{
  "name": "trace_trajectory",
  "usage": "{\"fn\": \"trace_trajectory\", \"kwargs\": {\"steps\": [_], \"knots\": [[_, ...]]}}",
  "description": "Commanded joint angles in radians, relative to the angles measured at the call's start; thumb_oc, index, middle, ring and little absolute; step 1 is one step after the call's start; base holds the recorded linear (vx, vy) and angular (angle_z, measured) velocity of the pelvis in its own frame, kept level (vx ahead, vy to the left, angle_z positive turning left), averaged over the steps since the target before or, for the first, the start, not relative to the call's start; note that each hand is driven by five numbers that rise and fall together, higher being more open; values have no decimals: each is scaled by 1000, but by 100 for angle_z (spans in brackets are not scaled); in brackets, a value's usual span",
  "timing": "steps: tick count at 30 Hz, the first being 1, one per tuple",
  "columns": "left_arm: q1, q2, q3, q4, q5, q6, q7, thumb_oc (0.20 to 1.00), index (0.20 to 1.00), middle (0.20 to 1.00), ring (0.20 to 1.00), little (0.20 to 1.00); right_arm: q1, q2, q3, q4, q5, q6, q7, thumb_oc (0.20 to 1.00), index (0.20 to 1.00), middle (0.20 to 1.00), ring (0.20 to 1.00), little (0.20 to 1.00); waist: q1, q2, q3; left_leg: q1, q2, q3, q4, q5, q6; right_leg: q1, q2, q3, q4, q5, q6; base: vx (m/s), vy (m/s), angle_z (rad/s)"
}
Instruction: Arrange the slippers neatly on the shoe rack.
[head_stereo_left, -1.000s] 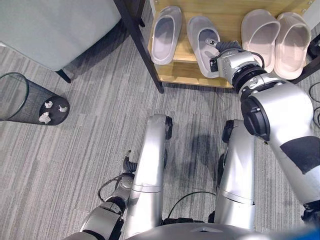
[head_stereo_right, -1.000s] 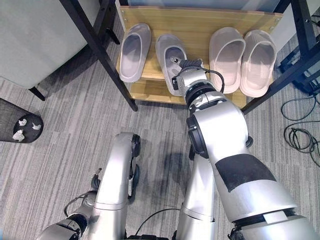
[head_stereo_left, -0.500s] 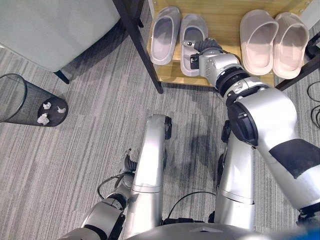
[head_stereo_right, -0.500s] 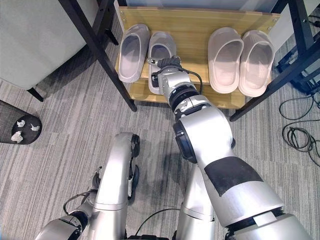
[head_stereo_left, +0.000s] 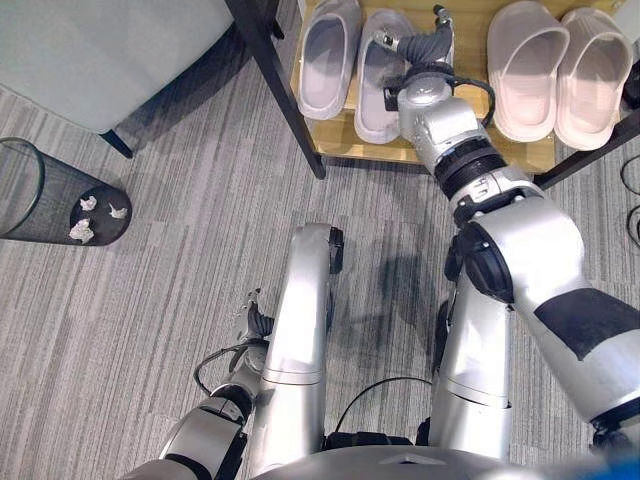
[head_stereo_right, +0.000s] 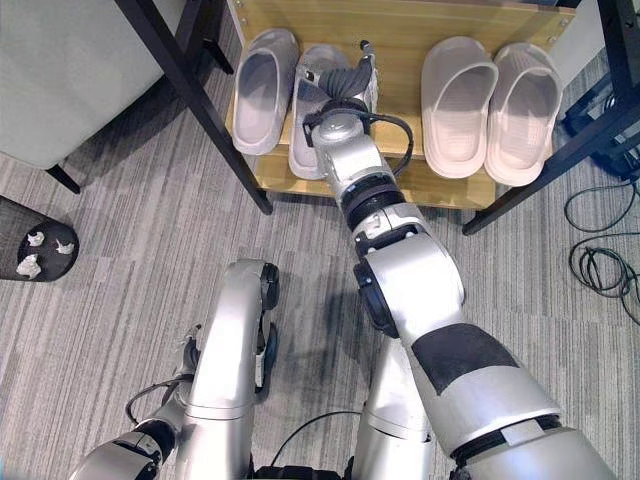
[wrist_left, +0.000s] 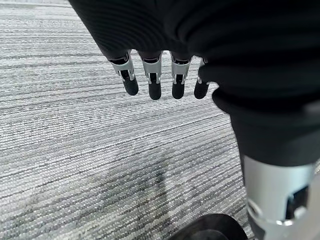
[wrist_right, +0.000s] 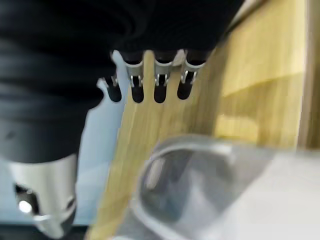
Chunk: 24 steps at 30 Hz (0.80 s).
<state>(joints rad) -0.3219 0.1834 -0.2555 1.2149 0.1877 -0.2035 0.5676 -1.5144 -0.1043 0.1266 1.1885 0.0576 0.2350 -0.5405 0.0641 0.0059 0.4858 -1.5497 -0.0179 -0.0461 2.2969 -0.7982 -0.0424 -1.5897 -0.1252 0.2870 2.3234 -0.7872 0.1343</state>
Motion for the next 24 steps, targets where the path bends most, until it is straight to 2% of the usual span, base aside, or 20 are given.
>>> {"fn": "trace_trajectory", "kwargs": {"steps": [1,2,4,5,8,11,12,13,14,17,19,21,23,24], "knots": [[29,-88,-64,-28,34,-24,49,1000,1000,1000,1000,1000,-14,-35,47,-96,-140,32,100,1000,1000,1000,1000,1000,35,-6,-18,-20,-33,-84,126,-18,41,93,6,141,-23,231,-84,0,0,0],[25,-91,-66,-24,41,-36,65,1000,1000,1000,1000,1000,45,-60,72,-199,-216,14,135,1000,1000,1000,1000,1000,32,-9,-17,-20,-31,-85,127,-19,45,92,6,141,-24,233,-83,0,0,0],[29,-88,-59,-25,38,-42,68,1000,1000,1000,1000,1000,104,-94,86,-309,-250,-8,198,1000,1000,1000,1000,1000,30,-10,-15,-20,-33,-88,127,-22,48,94,7,142,-26,232,-82,0,0,0],[50,-75,-59,-42,44,-40,82,1000,1000,1000,1000,1000,172,-173,126,-486,-339,-25,279,1000,1000,1000,1000,1000,28,-12,-8,-20,-36,-92,131,-26,53,95,6,143,-25,232,-82,0,0,0],[80,-61,-69,-78,55,-17,87,1000,1000,1000,1000,1000,242,-278,187,-640,-429,-50,354,1000,1000,1000,1000,1000,29,-13,-1,-20,-40,-95,138,-31,59,97,4,147,-24,233,-82,-5,-8,1],[117,-42,-70,-133,60,1,88,1000,1000,1000,1000,1000,283,-375,249,-746,-520,-58,396,1000,1000,1000,1000,1000,31,-15,8,-20,-41,-97,146,-36,64,95,1,147,-21,231,-82,-4,-3,-1],[130,-25,-71,-181,64,19,86,1000,1000,1000,1000,1000,318,-468,319,-835,-593,-101,386,1000,1000,1000,1000,1000,32,-18,16,-20,-41,-97,151,-42,66,94,-1,146,-20,230,-82,0,0,0],[131,-25,-72,-183,64,20,85,1000,1000,1000,1000,1000,319,-470,319,-836,-593,-101,386,1000,1000,1000,1000,1000,33,-17,16,-20,-41,-97,151,-42,66,94,-1,146,-20,230,-82,0,0,0],[158,0,-69,-249,67,50,74,1000,1000,1000,1000,1000,326,-515,349,-888,-605,-130,367,1000,1000,1000,1000,1000,35,-17,18,-20,-41,-98,153,-44,65,95,-3,145,-18,229,-84,0,0,0],[194,33,-67,-307,79,71,59,1000,1000,1000,1000,1000,334,-545,377,-945,-605,-143,394,1000,1000,1000,1000,1000,36,-20,22,-20,-41,-101,158,-48,65,95,-1,145,-14,230,-84,-5,-10,0],[210,51,-66,-322,92,76,57,1000,1000,1000,1000,1000,343,-583,423,-1010,-606,-179,424,1000,1000,1000,1000,1000,35,-23,22,-20,-43,-102,161,-50,63,97,-2,147,-11,229,-84,-7,-16,1],[211,57,-62,-327,95,78,62,1000,1000,1000,1000,1000,339,-599,455,-1025,-616,-203,403,1000,1000,1000,1000,1000,36,-26,24,-20,-43,-104,164,-49,60,95,1,147,-5,231,-84,-22,-25,4],[206,60,-59,-333,96,80,60,1000,1000,1000,1000,1000,333,-580,448,-1003,-618,-188,406,1000,1000,1000,1000,1000,34,-28,28,-20,-42,-106,167,-48,60,95,2,148,-2,230,-85,0,0,0],[209,57,-58,-333,95,78,61,1000,1000,1000,1000,1000,346,-553,420,-996,-603,-157,440,1000,1000,1000,1000,1000,32,-29,33,-20,-42,-107,169,-49,59,95,3,149,1,231,-85,0,0,0]]}}
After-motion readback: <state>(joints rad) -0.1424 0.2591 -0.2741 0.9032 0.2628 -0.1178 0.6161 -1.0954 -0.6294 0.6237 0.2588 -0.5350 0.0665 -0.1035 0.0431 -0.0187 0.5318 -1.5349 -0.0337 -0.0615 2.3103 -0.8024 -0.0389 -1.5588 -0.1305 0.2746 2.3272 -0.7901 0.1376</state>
